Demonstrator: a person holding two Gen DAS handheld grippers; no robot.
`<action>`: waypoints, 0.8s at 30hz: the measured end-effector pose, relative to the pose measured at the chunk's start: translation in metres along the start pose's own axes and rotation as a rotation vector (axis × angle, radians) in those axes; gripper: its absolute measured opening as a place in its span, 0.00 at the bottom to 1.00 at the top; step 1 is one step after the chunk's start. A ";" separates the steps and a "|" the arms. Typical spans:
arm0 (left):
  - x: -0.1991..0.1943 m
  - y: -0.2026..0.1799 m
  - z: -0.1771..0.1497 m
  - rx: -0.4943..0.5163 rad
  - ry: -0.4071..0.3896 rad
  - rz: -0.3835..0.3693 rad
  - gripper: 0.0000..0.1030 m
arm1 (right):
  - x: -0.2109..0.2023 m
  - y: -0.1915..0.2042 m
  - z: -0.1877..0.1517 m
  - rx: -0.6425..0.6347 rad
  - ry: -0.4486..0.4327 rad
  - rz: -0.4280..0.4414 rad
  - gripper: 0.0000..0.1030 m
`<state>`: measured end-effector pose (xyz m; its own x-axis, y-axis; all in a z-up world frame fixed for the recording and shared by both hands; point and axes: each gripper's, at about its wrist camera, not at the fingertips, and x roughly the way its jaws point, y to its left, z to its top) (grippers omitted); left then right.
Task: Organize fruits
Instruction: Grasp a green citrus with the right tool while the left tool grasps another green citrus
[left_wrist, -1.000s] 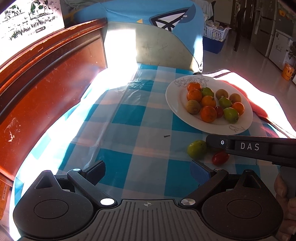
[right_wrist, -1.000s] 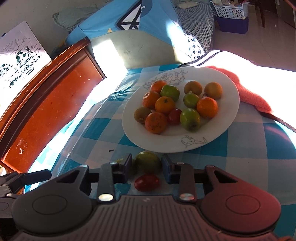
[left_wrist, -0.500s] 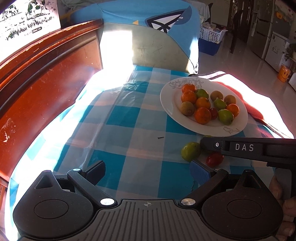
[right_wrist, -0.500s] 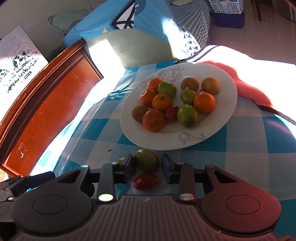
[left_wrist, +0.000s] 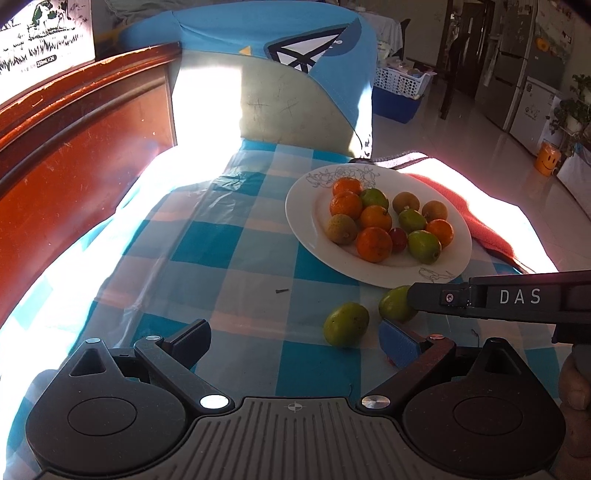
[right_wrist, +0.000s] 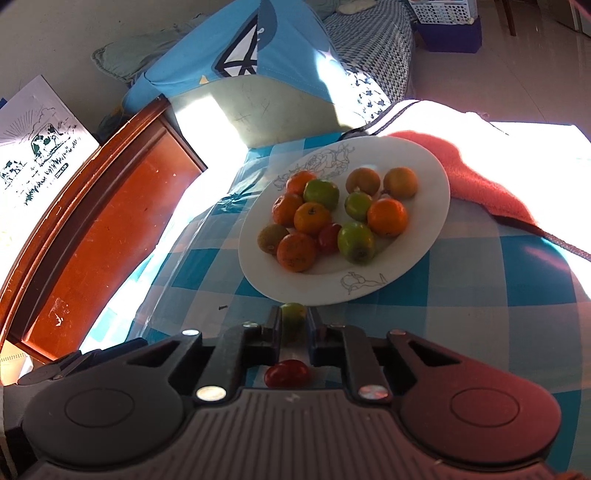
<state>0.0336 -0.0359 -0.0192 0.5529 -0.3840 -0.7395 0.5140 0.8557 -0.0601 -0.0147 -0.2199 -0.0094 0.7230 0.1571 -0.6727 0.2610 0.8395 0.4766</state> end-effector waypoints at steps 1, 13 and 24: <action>0.001 -0.001 0.000 -0.001 -0.001 -0.003 0.96 | 0.000 -0.002 0.000 0.009 0.005 0.002 0.14; 0.008 -0.008 -0.005 0.096 0.003 0.018 0.95 | 0.017 0.000 -0.003 0.056 0.036 0.006 0.37; 0.016 -0.011 -0.001 0.073 -0.016 -0.015 0.95 | 0.014 0.002 -0.003 0.005 0.007 -0.013 0.30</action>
<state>0.0364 -0.0510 -0.0315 0.5554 -0.4024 -0.7278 0.5685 0.8224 -0.0210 -0.0065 -0.2143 -0.0196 0.7148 0.1499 -0.6831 0.2737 0.8389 0.4705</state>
